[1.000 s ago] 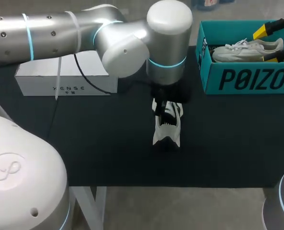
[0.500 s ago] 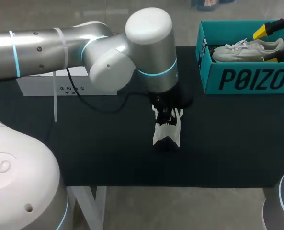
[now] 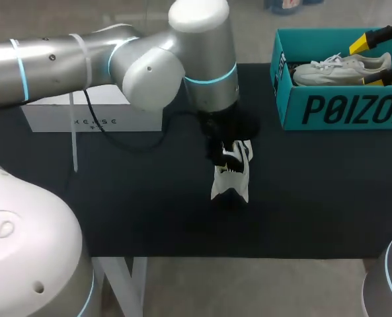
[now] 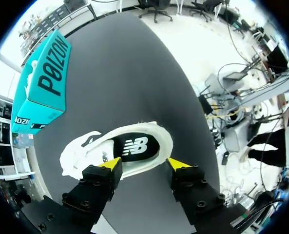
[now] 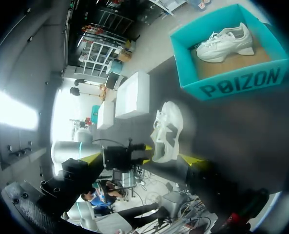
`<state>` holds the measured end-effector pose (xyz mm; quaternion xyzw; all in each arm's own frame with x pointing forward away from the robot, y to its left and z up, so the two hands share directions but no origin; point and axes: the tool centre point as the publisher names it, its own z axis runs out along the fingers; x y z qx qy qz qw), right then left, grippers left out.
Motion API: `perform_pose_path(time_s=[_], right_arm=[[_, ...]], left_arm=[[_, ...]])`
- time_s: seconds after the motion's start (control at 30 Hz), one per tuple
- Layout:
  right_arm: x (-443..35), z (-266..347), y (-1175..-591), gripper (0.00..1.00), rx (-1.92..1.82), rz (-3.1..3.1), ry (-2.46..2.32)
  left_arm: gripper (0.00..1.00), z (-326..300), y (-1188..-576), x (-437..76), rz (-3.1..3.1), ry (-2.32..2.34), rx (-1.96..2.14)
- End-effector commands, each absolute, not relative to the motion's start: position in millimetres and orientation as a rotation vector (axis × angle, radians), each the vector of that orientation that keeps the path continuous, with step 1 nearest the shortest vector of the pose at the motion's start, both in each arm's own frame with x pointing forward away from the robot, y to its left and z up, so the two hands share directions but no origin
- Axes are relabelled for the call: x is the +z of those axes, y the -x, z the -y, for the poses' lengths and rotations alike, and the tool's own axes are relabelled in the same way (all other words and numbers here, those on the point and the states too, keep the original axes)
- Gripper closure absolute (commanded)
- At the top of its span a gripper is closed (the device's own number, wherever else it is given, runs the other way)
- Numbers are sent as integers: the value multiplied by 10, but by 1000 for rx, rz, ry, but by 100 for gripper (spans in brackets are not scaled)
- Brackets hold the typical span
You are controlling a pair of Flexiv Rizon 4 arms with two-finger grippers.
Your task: Take the shoe out of the shoebox, open the shoe tongue, remove and reinsert the insole, then place the shoe into the shoebox
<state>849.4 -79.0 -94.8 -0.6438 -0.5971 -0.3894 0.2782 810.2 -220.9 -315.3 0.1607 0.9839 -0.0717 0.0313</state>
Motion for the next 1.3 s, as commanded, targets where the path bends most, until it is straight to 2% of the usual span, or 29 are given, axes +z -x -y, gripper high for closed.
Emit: perform_pose_path(time_s=[0.03,0.43,1.13,1.3], right_arm=[[-949,787,-8501,0,-1041,1603,1731],[-949,787,-8501,0,-1041,1603,1731],[-949,787,-8501,0,-1041,1603,1731],[-949,787,-8501,0,-1041,1603,1731]], left_arm=[[0,2290,-7987,-3058,-2981,-446,-68],[0,2247,-7980,-3228,-3099,-389,-163],[0,2259,-7919,-3213,-3066,-348,-66],[0,2207,-7946,-3203,-3056,-214,-164]])
